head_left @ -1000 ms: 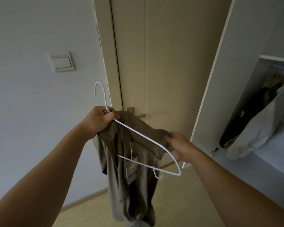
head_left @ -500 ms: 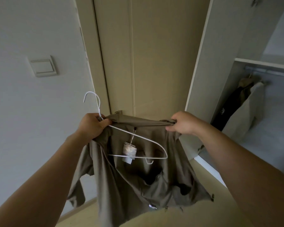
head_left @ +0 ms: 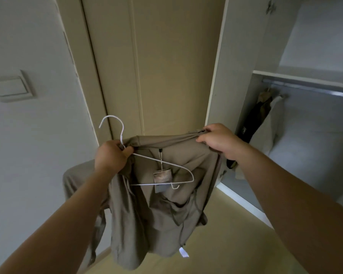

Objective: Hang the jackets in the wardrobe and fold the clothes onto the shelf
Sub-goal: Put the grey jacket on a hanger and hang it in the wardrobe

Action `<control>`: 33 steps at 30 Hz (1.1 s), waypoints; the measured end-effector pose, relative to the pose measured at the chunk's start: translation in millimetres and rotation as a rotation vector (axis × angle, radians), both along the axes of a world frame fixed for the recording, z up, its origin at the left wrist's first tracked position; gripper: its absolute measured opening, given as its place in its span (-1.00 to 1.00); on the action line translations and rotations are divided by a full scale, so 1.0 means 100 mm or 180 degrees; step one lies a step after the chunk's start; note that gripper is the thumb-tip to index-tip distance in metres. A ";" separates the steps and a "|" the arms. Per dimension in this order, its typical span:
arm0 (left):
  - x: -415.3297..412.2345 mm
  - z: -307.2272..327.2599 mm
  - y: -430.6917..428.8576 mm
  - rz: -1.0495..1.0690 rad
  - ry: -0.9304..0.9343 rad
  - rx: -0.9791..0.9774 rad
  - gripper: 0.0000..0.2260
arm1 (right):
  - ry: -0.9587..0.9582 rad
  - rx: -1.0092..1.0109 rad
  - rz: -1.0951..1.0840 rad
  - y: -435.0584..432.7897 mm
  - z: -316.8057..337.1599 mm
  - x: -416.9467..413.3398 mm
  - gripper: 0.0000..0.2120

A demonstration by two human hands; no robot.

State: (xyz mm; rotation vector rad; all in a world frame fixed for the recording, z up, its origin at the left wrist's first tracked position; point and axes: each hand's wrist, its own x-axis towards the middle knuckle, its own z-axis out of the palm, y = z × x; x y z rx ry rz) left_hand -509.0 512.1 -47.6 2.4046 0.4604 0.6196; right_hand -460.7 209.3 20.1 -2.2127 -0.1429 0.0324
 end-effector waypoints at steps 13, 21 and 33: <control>0.60 -0.01 -0.98 -0.0595 -0.0122 0.0204 -0.58 | -0.0430 0.0707 0.0220 -0.04 0.25 -0.14 -0.86; 1.28 0.14 -1.89 -0.1469 -0.0181 -0.0523 -0.66 | 0.0243 -0.0553 0.0568 -1.18 0.01 0.30 -0.77; 2.58 0.07 -3.90 -0.2079 -0.0100 -0.0854 -0.76 | -0.0117 -0.1001 -0.0160 -2.88 -0.58 1.30 -0.63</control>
